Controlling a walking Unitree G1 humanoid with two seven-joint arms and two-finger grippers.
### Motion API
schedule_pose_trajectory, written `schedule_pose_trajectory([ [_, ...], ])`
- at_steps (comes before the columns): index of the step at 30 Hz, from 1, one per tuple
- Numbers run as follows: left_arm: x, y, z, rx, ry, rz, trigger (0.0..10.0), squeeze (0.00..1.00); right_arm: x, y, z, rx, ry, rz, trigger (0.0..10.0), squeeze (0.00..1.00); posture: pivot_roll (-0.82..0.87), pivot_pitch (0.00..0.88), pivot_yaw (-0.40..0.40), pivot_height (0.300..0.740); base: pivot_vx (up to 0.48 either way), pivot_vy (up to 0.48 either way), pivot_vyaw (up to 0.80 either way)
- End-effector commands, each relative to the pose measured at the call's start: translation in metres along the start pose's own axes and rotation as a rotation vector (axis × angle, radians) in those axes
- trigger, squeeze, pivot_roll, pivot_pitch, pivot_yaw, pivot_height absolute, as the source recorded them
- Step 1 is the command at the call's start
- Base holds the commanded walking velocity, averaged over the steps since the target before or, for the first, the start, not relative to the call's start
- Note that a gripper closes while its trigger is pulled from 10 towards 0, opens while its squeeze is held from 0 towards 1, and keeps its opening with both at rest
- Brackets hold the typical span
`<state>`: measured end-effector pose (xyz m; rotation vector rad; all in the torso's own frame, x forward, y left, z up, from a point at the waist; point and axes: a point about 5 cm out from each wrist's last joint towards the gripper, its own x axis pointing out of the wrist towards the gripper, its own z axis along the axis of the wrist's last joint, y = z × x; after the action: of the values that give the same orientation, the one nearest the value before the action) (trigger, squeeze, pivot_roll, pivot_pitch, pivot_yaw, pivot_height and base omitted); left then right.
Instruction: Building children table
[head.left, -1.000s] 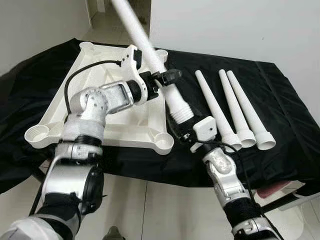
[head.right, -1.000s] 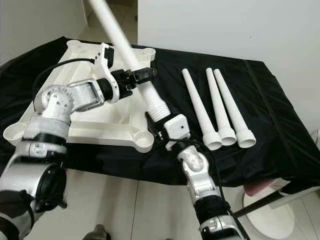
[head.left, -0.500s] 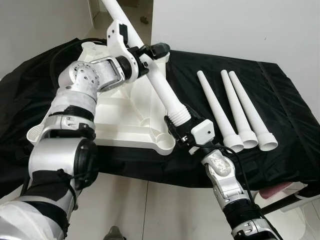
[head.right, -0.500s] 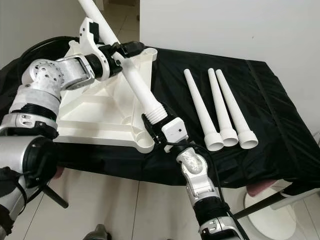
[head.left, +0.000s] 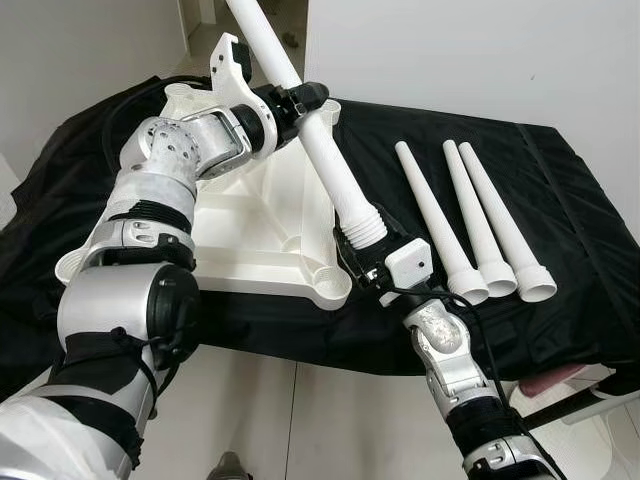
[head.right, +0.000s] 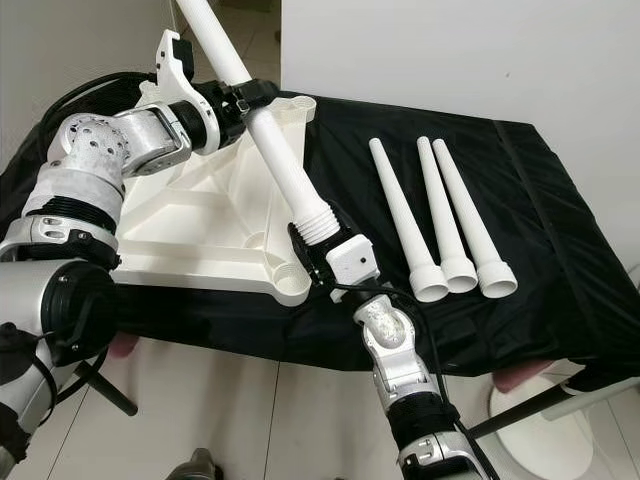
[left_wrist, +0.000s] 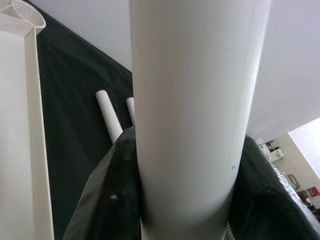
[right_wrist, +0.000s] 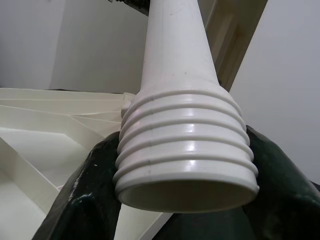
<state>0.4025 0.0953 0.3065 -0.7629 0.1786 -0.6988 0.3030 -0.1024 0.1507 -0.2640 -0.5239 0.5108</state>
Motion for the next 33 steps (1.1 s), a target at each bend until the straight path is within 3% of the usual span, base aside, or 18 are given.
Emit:
schedule_pose_trajectory([
  [1, 0.005, -0.014, 0.003, -0.027, -0.008, -0.075, 0.0, 0.00, -0.002, 0.005, -0.006, 0.006, 0.036, 0.020, 10.0, 0.00, 0.15, 0.000, -0.002, 0.740, 0.000, 0.000, 0.00],
  [2, 0.005, -0.013, 0.003, -0.033, -0.010, -0.071, 0.0, 0.00, -0.002, 0.004, -0.007, 0.020, 0.036, 0.013, 10.0, 1.00, 0.15, 0.000, -0.004, 0.740, 0.000, 0.000, 0.00],
  [5, 0.005, -0.011, 0.004, -0.035, -0.010, -0.051, 0.0, 0.00, -0.002, 0.004, -0.007, 0.040, 0.035, 0.006, 10.0, 1.00, 0.15, 0.000, -0.005, 0.740, 0.000, 0.000, 0.00],
  [6, 0.004, -0.011, 0.005, -0.010, -0.005, -0.050, 10.0, 0.00, -0.003, 0.004, -0.007, 0.045, 0.037, 0.004, 10.0, 1.00, 0.15, 0.000, -0.006, 0.740, 0.000, 0.000, 0.00],
  [12, 0.003, -0.014, 0.007, 0.045, -0.006, -0.062, 10.0, 0.00, -0.005, 0.004, -0.007, 0.048, 0.039, 0.000, 10.0, 1.00, 0.14, 0.000, -0.009, 0.740, 0.000, 0.000, 0.00],
  [13, 0.003, -0.020, 0.009, 0.141, -0.028, -0.078, 10.0, 0.00, -0.003, 0.000, -0.004, 0.071, 0.044, -0.026, 10.0, 1.00, 0.14, 0.000, -0.010, 0.740, 0.000, 0.000, 0.00],
  [17, 0.003, -0.023, 0.008, 0.194, -0.035, -0.084, 10.0, 0.00, -0.002, -0.003, -0.003, 0.076, 0.046, -0.038, 10.0, 1.00, 0.14, 0.000, -0.010, 0.740, 0.000, 0.000, 0.00],
  [18, 0.003, -0.025, 0.008, 0.251, -0.048, -0.082, 10.0, 0.00, 0.000, -0.005, -0.002, 0.089, 0.052, -0.038, 10.0, 1.00, 0.14, 0.000, -0.012, 0.740, 0.000, 0.000, 0.00],
  [19, 0.002, -0.026, 0.008, 0.310, -0.065, -0.080, 10.0, 0.00, 0.002, -0.007, 0.000, 0.112, 0.061, -0.027, 10.0, 0.00, 0.14, 0.000, -0.011, 0.740, 0.000, 0.000, 0.00],
  [20, 0.002, -0.026, 0.008, 0.310, -0.065, -0.080, 10.0, 0.00, 0.002, -0.007, 0.000, 0.112, 0.061, -0.027, 10.0, 0.00, 0.14, 0.000, -0.011, 0.740, 0.000, 0.000, 0.00],
  [23, 0.001, -0.030, 0.006, 0.418, -0.096, -0.074, 10.0, 0.00, 0.010, -0.013, 0.003, 0.141, 0.096, -0.006, 10.0, 0.00, 0.14, 0.000, -0.012, 0.740, 0.000, 0.000, 0.00],
  [26, 0.001, -0.032, 0.006, 0.438, -0.101, -0.075, 10.0, 0.00, 0.011, -0.015, 0.004, 0.151, 0.098, -0.009, 10.0, 0.00, 0.14, 0.000, -0.013, 0.740, 0.000, 0.000, 0.00],
  [28, -0.001, -0.037, 0.003, 0.528, -0.123, -0.073, 10.0, 0.00, 0.019, -0.025, 0.008, 0.137, 0.123, -0.028, 10.0, 0.00, 0.14, 0.007, -0.015, 0.740, 0.000, 0.000, 0.00],
  [31, -0.001, -0.040, 0.001, 0.554, -0.129, -0.073, 10.0, 0.00, 0.022, -0.029, 0.010, 0.128, 0.139, -0.037, 10.0, 0.00, 0.14, 0.007, -0.015, 0.740, 0.000, 0.000, 0.00],
  [33, -0.001, -0.046, -0.008, 0.624, -0.142, -0.066, 10.0, 0.00, 0.030, -0.034, 0.014, 0.102, 0.162, -0.016, 10.0, 0.00, 0.14, 0.012, -0.016, 0.740, 0.000, 0.000, 0.00],
])
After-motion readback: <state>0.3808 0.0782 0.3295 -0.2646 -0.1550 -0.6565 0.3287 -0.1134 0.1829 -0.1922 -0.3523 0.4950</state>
